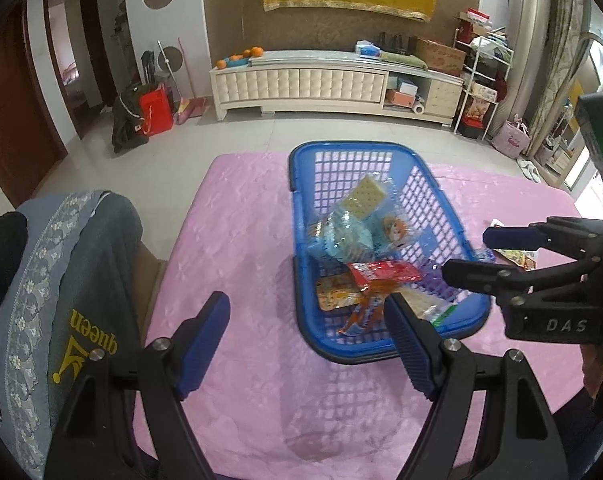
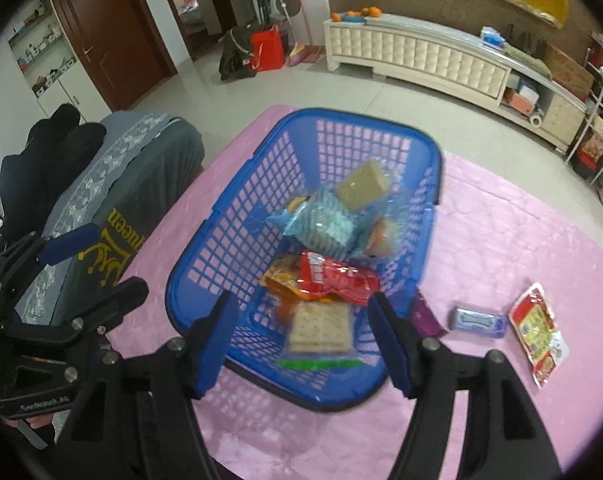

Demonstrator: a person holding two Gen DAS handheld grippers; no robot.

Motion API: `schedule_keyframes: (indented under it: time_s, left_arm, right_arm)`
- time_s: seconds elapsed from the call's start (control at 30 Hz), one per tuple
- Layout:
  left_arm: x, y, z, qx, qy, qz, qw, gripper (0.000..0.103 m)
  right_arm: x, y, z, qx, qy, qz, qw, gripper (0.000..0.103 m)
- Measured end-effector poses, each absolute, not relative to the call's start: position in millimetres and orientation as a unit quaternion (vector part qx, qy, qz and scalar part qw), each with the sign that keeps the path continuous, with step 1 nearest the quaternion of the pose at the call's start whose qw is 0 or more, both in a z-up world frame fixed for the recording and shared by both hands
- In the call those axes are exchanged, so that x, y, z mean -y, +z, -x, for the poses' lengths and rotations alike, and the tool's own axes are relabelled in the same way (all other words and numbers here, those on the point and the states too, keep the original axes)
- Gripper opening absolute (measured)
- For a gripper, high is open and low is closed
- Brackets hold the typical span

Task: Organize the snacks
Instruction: 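Withdraw both tools from the basket toward the remaining snacks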

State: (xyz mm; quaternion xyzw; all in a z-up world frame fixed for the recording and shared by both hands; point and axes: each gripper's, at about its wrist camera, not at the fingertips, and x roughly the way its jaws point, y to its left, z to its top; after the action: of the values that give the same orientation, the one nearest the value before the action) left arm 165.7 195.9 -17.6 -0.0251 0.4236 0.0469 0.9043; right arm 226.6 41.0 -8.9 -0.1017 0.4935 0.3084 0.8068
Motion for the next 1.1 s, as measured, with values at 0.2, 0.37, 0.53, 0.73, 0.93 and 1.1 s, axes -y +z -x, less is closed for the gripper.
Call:
schedule_keyframes:
  time_s: [0.2, 0.37, 0.53, 0.73, 0.93, 1.1]
  left_arm:
    - [-169.0, -4.6, -162.0, -0.415, 0.031, 0.014, 0.909, 0.078]
    - [-139.6, 2.6, -162.6, -0.409, 0.012, -0.003, 0.913, 0.081]
    - [-109.5, 2.1, -168.7, -0.409, -0.009, -0.022, 0.912, 0.081]
    - [-70.9, -5.5, -183.2, -0.417, -0.035, -0.043, 0.907, 0.081]
    - [-33.3, -15.5, -203.2, -0.427, -0.059, -0.051, 0.901, 0.081]
    - [0.6, -29.0, -220.7, -0.437, -0.081, -0.066, 0.893, 0.081]
  right_arm:
    - [-4.4, 7.6, -221.7, -0.480, 0.293, 0.088, 0.822, 0.072]
    - [28.6, 15.6, -221.5, -0.474, 0.276, 0.075, 0.833, 0.072]
    - [62.1, 18.6, -223.6, -0.474, 0.259, 0.057, 0.840, 0.072]
    - [101.5, 15.0, -224.8, -0.474, 0.239, 0.052, 0.846, 0.072]
    - [143.5, 4.1, -234.8, -0.488, 0.214, 0.035, 0.846, 0.072]
    - [176.0, -7.3, -243.7, -0.497, 0.196, 0.034, 0.845, 0.072]
